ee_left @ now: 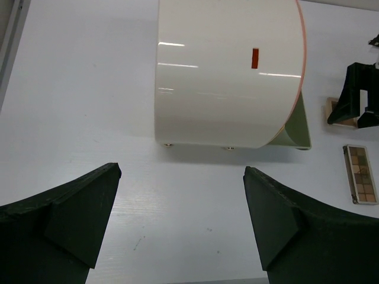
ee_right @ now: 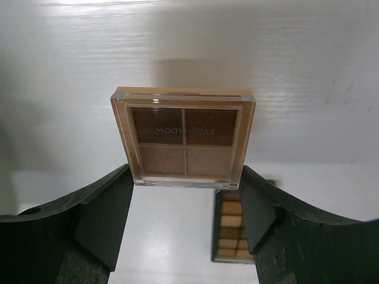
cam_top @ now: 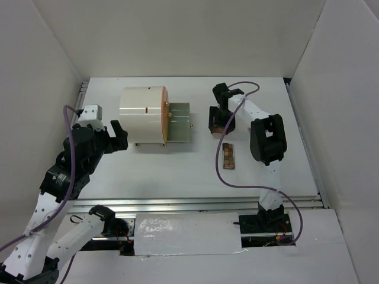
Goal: Organize the makeup
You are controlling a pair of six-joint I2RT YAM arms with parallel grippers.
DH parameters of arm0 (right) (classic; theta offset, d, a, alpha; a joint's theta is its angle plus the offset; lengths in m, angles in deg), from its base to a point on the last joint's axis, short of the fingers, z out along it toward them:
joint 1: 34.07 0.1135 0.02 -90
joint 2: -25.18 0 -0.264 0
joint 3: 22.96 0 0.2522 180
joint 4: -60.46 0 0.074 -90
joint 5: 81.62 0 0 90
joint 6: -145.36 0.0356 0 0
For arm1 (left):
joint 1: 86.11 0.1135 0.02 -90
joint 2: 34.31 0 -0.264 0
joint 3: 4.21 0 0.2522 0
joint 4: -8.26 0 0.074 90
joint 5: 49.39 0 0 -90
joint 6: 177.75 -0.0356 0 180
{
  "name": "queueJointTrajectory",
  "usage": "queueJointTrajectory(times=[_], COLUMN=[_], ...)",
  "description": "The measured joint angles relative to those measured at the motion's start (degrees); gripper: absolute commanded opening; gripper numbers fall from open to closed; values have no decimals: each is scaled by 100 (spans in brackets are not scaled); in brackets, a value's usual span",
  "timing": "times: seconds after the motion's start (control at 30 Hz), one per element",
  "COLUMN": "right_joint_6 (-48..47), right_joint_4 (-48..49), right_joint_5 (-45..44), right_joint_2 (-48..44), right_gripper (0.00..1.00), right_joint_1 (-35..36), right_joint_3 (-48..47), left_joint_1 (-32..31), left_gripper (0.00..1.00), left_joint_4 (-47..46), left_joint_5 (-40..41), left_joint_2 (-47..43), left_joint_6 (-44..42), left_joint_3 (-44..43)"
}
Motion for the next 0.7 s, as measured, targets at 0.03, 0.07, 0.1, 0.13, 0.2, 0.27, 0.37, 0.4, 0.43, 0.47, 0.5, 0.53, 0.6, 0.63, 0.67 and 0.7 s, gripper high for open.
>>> queueJointTrajectory(times=[0.03, 0.07, 0.1, 0.13, 0.2, 0.27, 0.37, 0.4, 0.43, 0.47, 0.5, 0.53, 0.6, 0.63, 0.67, 0.7], right_joint_6=[31, 66, 87, 120, 212, 304, 505, 555, 616, 658, 693, 728, 785, 807, 820, 837], right_joint_4=[20, 9, 15, -2, 39, 111, 254, 275, 278, 280, 278, 267, 227, 223, 236, 221], right_joint_5=[-24, -52, -63, -72, -87, -72, -37, -22, -7, 7, 15, 31, 63, 79, 92, 101], right_joint_2=[-92, -170, -221, -236, -236, -236, -240, -240, -240, -240, -240, -238, -197, -164, -125, -81], right_gripper=[44, 44, 44, 44, 44, 45, 46, 46, 47, 48, 50, 50, 50, 51, 51, 52], right_joint_1=[79, 188, 304, 442, 734, 975, 1303, 1379, 1432, 1462, 1482, 1486, 1493, 1510, 1513, 1521], right_joint_3=[-15, -94, -208, -398, -780, -1043, -1276, -1318, -1366, -1408, -1460, -1530, -1738, -1856, -1996, -2114], left_joint_1=[4, 7, 7, 7, 7, 7, 9, 11, 13, 15, 15, 15, 15, 15, 15, 15], left_gripper=[99, 99, 99, 99, 100, 99, 99, 99, 99, 99, 99, 99, 99, 100, 99, 99], left_joint_4=[-2, -7, -11, -9, -37, -66, -87, -92, -111, -116, -116, -118, -118, -118, -118, -118], left_joint_5=[35, 68, 94, 136, 195, 229, 254, 260, 260, 258, 258, 256, 256, 254, 254, 256], left_joint_2=[-2, -11, -35, -66, -129, -188, -262, -273, -273, -267, -254, -243, -225, -223, -221, -221], left_joint_6=[2, 7, 11, 15, 20, 24, 37, 42, 42, 42, 42, 44, 42, 42, 42, 42], left_joint_3=[26, 55, 83, 103, 131, 168, 208, 210, 216, 219, 221, 225, 238, 245, 249, 254])
